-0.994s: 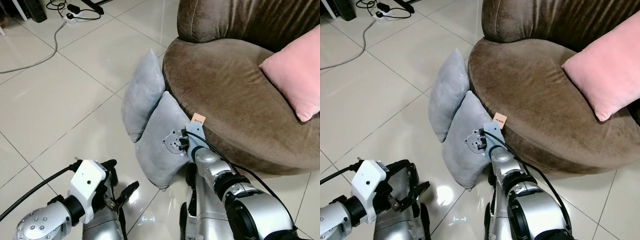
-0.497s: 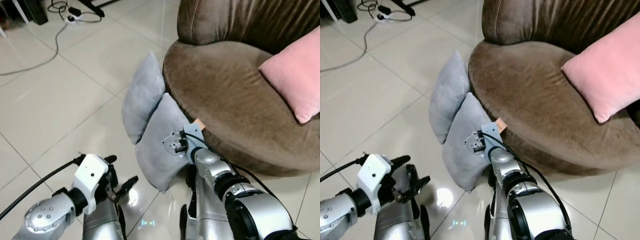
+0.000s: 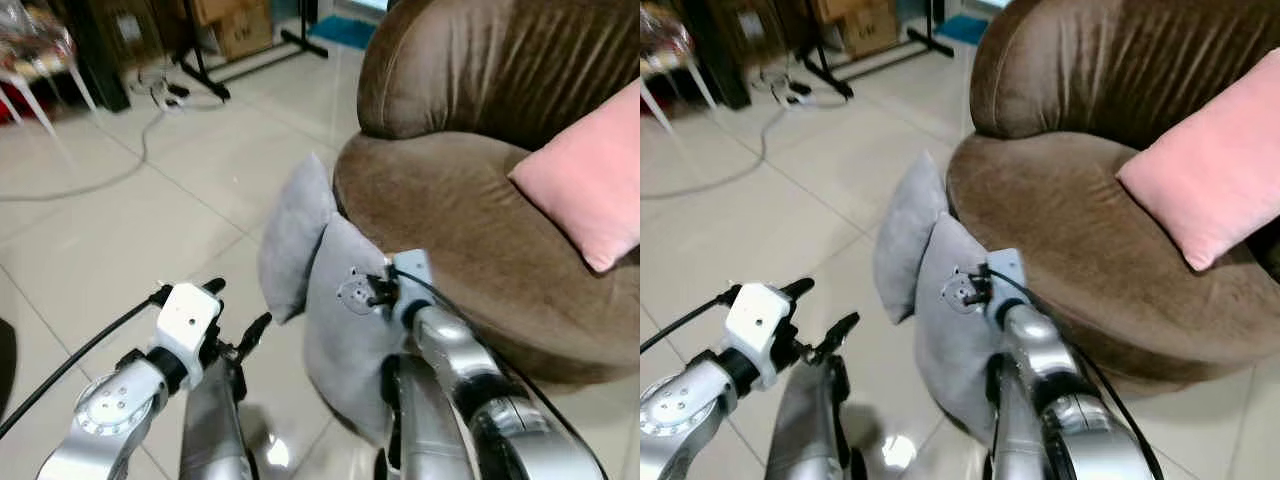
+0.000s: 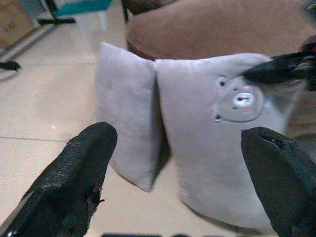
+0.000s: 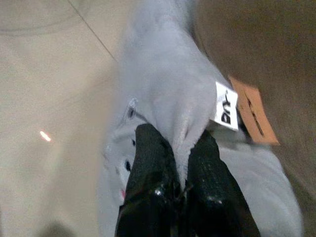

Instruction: Move the pillow to the sofa from floor

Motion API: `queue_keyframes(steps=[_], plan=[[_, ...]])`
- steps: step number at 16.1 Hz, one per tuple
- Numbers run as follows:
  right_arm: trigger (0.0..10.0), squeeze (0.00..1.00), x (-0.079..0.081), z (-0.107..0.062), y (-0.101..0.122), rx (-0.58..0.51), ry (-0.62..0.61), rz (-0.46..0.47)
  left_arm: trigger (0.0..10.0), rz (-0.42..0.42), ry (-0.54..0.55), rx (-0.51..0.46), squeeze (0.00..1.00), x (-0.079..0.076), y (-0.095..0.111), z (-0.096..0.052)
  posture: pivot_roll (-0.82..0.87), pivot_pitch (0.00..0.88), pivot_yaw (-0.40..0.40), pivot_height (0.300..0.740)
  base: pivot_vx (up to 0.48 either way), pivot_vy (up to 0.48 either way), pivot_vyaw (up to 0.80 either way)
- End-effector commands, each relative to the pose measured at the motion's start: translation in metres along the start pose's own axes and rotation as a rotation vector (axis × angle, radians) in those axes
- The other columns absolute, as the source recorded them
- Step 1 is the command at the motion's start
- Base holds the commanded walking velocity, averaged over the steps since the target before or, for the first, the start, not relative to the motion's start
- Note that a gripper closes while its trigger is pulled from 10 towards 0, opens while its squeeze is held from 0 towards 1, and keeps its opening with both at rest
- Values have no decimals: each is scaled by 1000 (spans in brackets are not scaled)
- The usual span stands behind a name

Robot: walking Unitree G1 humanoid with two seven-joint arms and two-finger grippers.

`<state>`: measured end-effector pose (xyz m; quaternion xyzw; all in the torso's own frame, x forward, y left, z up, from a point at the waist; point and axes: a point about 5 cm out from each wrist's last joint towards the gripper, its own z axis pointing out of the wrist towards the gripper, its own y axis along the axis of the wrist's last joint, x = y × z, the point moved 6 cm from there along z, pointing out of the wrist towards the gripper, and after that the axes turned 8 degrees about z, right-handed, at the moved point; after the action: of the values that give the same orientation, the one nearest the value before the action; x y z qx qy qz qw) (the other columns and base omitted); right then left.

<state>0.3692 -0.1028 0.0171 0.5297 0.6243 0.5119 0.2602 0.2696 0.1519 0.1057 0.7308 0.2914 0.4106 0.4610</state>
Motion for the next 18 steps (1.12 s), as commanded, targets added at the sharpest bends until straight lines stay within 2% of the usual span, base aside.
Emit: queue_keyframes(steps=[1,2,3,6,7,8,10,11,12,13,14,15,16,18], plan=[[0,0,6,0,31,-97,51,-11,10000,13,9,-1,471,1,0,2,-18,0,-3,505,0,0,0],[0,0,8,-17,45,-161,102,-16,10000,10,29,-28,475,3,6,5,-28,0,0,505,0,0,0],[0,0,8,-47,77,-276,130,24,10000,1,62,-60,467,6,12,9,-46,0,7,505,0,0,0],[0,0,3,-70,109,-389,103,85,10000,13,98,-73,471,9,15,12,-58,0,15,505,0,0,0],[0,0,5,-91,140,-491,90,137,10000,26,140,-93,467,16,22,14,-58,0,12,505,0,0,0],[0,0,7,-103,166,-576,82,163,10000,31,168,-111,467,21,28,13,-56,0,8,505,0,0,0],[0,0,4,-117,204,-695,41,188,10000,35,200,-137,463,29,38,13,-60,0,6,505,0,0,0],[0,0,-2,-123,238,-783,-40,164,10000,38,215,-160,455,34,45,17,-70,0,8,505,0,0,0],[0,0,-2,-123,238,-783,-40,164,10000,38,215,-160,455,34,45,17,-70,0,8,505,0,0,0],[5373,0,-4,-125,249,-808,-83,148,10000,40,221,-169,455,36,48,20,-75,0,10,505,0,0,0],[5373,0,-4,-125,249,-808,-83,148,10000,40,221,-169,455,36,48,20,-75,0,10,505,0,0,0],[10000,0,0,-125,252,-795,-129,64,10000,40,236,-194,447,38,55,26,-78,0,12,505,0,0,0],[10000,0,5,-122,247,-775,-130,42,10000,42,241,-207,451,39,59,28,-79,0,11,505,0,0,0],[10000,0,16,-107,222,-694,-140,16,10000,51,255,-223,451,41,65,34,-74,0,8,515,0,0,0]])
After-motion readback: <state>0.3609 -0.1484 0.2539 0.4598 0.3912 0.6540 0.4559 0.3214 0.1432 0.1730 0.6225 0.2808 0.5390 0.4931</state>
